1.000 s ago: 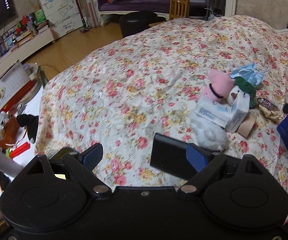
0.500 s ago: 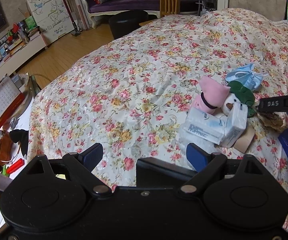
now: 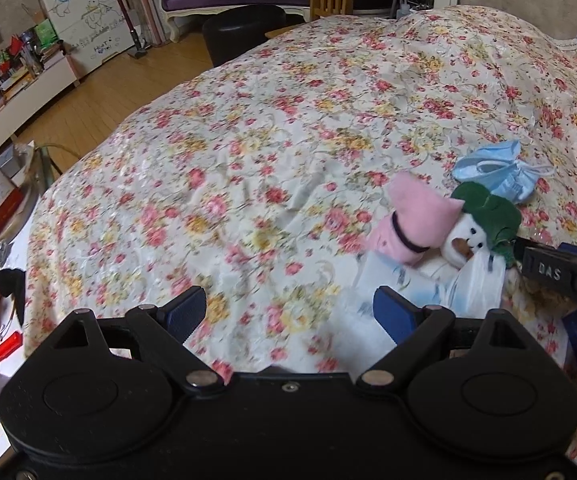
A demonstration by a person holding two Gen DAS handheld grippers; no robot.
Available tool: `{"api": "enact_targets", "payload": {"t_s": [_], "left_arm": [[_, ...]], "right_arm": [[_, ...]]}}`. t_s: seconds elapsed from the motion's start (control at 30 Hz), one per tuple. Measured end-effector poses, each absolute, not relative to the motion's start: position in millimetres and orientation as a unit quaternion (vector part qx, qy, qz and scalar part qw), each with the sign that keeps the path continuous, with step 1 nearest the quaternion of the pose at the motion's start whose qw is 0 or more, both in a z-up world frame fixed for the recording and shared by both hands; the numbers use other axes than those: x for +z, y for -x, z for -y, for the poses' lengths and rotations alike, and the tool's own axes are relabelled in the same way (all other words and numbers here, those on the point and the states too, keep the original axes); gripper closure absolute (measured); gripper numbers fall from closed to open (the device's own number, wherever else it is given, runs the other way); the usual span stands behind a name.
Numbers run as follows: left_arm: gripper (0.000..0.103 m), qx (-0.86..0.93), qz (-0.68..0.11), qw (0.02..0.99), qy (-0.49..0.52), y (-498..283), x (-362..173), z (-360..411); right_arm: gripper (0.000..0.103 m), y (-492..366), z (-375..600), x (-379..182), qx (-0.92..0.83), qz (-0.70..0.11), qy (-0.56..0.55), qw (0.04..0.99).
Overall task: Organize soft objects
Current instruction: 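Grasp the pink plush with the left tool while the right tool grasps the leopard-print bag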
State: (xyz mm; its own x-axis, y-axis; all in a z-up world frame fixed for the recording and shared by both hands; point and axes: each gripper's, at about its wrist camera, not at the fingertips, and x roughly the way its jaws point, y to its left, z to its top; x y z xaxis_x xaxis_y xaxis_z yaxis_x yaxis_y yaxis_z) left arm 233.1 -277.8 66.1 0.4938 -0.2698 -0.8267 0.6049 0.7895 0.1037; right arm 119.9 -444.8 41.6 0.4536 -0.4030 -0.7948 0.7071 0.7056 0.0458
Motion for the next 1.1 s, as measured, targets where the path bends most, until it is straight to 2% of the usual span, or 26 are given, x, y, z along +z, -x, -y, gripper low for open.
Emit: {"api": "enact_targets", "payload": {"t_s": [0.4, 0.63, 1.1], "left_arm": [[0.015, -0.278, -0.420, 0.832, -0.232, -257.5, 50.3, 344.8], [0.014, -0.271, -0.432, 0.820, -0.261, -271.4, 26.5, 378.3], [0.012, -0.302, -0.473, 0.791, -0.243, -293.6, 3.5, 413.8]], "right_arm": [[0.053, -92.6, 459.4, 59.5, -0.328, -0.297, -0.257, 0.859], [0.053, -95.6, 461.2, 49.2, -0.337, -0.294, -0.263, 0.855], [0.053, -95.9, 464.3, 42.5, -0.344, -0.292, -0.268, 0.851]]}}
